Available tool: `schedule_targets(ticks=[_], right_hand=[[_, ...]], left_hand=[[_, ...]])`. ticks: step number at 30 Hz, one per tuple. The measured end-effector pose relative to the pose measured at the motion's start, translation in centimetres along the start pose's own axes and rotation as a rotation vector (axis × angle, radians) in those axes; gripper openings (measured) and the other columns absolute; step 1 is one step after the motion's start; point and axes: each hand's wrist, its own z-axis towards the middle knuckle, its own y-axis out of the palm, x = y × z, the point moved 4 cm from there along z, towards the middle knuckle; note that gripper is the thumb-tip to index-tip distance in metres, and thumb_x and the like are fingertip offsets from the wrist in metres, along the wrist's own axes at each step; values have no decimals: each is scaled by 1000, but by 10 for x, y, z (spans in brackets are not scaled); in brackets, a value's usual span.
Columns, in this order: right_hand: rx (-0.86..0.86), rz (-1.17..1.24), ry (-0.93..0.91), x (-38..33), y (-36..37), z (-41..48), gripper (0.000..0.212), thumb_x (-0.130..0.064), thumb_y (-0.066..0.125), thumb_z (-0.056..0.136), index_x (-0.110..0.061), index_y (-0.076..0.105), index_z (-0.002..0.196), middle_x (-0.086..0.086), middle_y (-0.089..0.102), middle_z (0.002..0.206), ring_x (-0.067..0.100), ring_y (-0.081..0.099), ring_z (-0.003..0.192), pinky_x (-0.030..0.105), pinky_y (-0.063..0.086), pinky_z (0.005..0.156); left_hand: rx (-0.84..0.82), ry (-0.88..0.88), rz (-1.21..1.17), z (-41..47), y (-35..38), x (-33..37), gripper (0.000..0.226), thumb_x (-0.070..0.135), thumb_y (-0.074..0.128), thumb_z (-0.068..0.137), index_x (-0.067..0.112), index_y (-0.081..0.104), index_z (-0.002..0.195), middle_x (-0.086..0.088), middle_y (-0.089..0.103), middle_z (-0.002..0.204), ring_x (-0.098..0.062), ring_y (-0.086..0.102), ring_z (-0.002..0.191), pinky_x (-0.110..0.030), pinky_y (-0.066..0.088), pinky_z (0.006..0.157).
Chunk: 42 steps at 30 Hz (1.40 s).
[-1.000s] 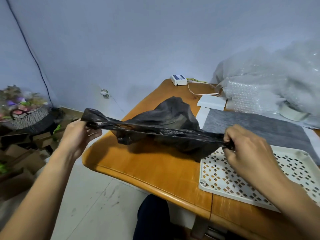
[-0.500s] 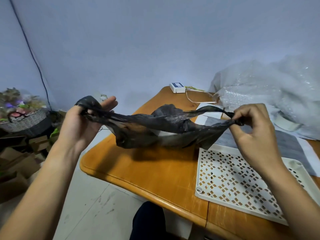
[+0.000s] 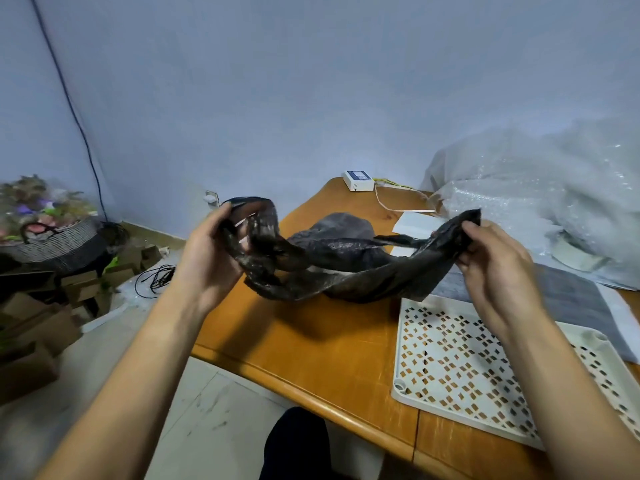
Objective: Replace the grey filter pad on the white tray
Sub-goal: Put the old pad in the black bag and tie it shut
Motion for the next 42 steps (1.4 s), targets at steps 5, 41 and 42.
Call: schedule_targets(ticks=[5,41,42], right_hand=[[-63,-5,1,-1,24,1,15,-9,55,100,-11,68,94,2,70,82,11,66,81,20,54,71],[-478,-642,60,37,70,-21,20,-20,55,103,-13,55,122,-2,52,58,12,45,44,28,42,53],[-535,-660,101,40,69,-23,19,-23,52,105,-8,61,112,-1,49,55,13,44,44,26,42,53]], left_hand=[[-6,10,184,-2,28,-3,47,38,39,106,5,66,124,-12,74,97,-24,68,79,-32,55,70],[-4,392,748,-3,92,-52,18,27,65,96,17,66,81,10,56,59,-9,46,51,-29,37,53],[17,367,738,-1,90,-50,20,27,64,96,19,64,79,11,54,56,-7,44,48,-28,36,51]])
